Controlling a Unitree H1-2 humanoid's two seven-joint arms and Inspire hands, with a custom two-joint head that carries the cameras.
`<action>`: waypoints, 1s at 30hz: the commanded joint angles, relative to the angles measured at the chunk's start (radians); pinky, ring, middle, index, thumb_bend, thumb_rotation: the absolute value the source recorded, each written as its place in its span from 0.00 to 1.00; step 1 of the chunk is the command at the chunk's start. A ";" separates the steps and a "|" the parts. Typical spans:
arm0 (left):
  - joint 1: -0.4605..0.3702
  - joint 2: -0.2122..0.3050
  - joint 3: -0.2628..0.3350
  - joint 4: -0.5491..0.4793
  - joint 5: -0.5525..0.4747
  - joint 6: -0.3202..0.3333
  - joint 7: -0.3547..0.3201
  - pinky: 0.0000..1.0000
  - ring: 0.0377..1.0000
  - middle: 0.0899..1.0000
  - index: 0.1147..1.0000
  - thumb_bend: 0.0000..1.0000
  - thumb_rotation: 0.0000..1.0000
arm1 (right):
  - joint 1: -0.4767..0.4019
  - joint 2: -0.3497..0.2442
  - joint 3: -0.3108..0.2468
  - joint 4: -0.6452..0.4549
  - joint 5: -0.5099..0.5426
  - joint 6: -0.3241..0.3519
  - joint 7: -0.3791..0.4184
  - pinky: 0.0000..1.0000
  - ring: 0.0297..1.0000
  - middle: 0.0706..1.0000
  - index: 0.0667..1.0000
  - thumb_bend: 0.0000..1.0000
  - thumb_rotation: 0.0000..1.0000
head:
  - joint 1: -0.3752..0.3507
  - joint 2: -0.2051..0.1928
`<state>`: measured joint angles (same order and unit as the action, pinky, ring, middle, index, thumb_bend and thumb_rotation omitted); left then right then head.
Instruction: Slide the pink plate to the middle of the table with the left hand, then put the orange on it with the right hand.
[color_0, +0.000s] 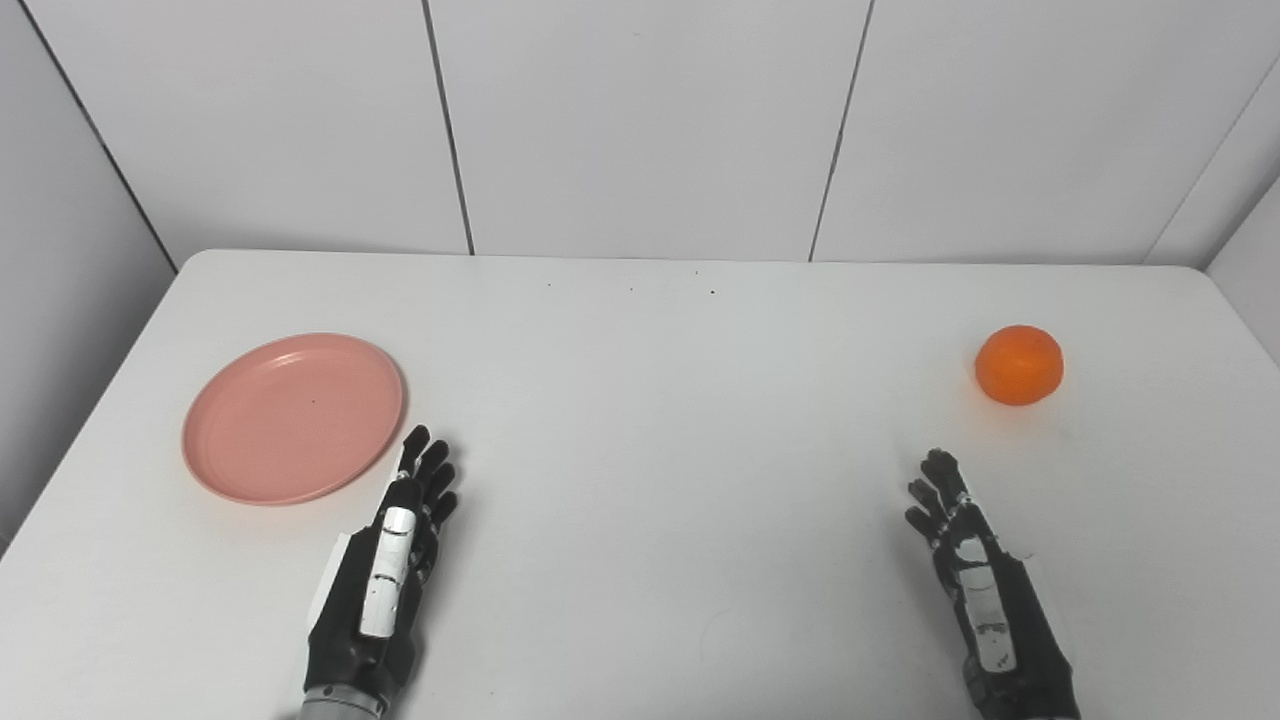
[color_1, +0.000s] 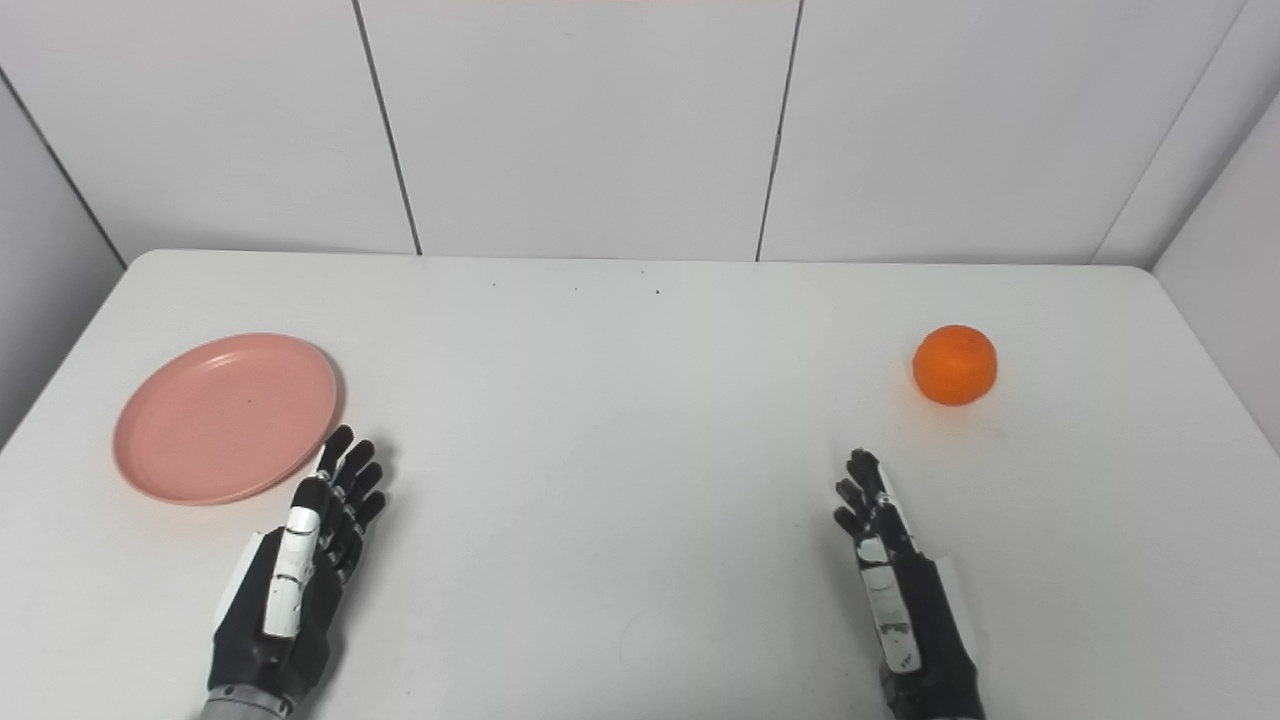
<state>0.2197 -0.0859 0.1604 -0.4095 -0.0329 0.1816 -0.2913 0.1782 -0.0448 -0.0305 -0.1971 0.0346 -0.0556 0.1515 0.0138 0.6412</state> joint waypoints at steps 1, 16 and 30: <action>0.087 0.075 -0.017 -0.030 0.016 -0.049 0.006 1.00 1.00 1.00 1.00 0.64 0.93 | 0.005 -0.029 -0.006 0.032 0.006 0.017 -0.001 0.97 0.96 0.98 0.97 0.82 1.00 | 0.024 -0.003; 0.091 0.089 -0.001 -0.030 0.000 -0.051 0.010 1.00 1.00 1.00 1.00 0.68 0.91 | 0.017 -0.023 0.016 0.004 -0.002 0.034 -0.020 0.94 0.94 0.96 0.95 0.83 1.00 | -0.035 0.014; 0.070 0.124 0.041 -0.044 -0.035 -0.022 -0.018 1.00 1.00 1.00 1.00 0.67 0.93 | 0.000 0.015 0.034 -0.018 0.010 0.087 -0.072 0.94 0.94 0.96 0.95 0.81 0.99 | -0.117 0.060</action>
<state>0.2179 -0.0811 0.2008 -0.4095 -0.0499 0.1597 -0.2932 0.1716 -0.0487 0.0051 -0.2130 0.0378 -0.0329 0.0935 -0.1028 0.7010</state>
